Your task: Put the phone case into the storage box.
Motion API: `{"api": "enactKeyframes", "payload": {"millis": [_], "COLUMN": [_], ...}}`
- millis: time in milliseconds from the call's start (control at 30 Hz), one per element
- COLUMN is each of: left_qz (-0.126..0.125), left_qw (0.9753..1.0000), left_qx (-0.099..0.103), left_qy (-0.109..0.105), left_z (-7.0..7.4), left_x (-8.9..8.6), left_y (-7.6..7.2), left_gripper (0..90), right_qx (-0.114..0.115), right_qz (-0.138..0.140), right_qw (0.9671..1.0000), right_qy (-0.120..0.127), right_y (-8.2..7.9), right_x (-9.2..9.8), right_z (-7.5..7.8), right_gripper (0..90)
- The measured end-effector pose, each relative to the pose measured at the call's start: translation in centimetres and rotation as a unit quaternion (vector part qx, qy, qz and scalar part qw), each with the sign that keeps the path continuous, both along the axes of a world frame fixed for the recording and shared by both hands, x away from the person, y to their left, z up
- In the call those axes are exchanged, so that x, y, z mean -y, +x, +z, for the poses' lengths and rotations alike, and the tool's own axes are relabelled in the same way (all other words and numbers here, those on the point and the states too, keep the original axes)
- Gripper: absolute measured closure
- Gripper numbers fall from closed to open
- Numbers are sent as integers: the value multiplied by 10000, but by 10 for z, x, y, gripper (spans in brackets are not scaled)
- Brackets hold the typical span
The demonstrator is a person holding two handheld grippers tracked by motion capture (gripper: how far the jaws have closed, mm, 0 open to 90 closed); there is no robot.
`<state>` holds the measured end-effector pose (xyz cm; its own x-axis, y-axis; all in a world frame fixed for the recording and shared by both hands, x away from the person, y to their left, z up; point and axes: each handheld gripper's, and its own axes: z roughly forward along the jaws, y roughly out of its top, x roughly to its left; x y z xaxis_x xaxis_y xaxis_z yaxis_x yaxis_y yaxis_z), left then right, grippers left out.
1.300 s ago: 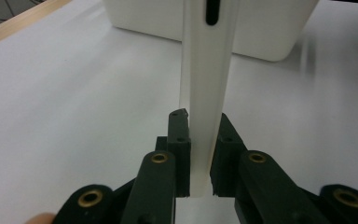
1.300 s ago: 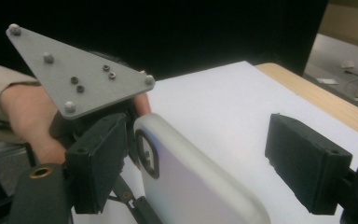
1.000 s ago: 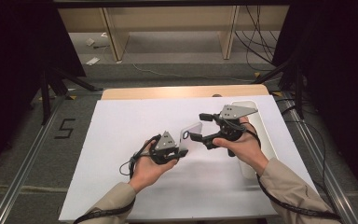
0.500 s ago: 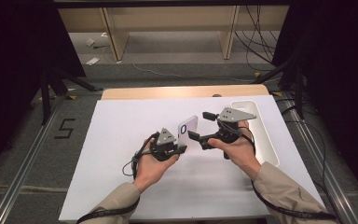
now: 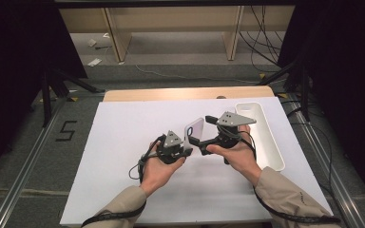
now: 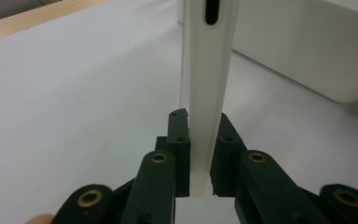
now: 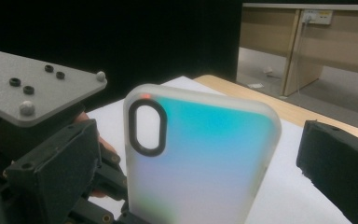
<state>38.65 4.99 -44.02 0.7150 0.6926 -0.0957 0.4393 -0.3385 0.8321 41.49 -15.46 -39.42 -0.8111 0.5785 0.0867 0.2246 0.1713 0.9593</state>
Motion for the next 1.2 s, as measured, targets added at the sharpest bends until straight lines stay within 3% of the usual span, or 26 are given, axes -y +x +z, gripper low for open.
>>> {"api": "enactKeyframes", "payload": {"millis": [300, 900, 1200], "left_qz": [-25, -32, -46], "left_qw": [10000, 10000, 10000], "left_qx": [15, 37, 62], "left_qy": [27, 32, 35], "left_z": [0, -1, -2], "left_x": [7, 10, 10], "left_y": [-1, -1, -1], "left_gripper": [803, 803, 801], "right_qx": [-48, 10, 5], "right_qz": [-303, -462, -508], "right_qw": [9995, 9989, 9986], "right_qy": [116, 113, 114], "right_y": [2, -2, -3], "right_x": [0, -4, -4], "right_z": [-4, -7, -7], "right_gripper": [41, 163, 169]}}
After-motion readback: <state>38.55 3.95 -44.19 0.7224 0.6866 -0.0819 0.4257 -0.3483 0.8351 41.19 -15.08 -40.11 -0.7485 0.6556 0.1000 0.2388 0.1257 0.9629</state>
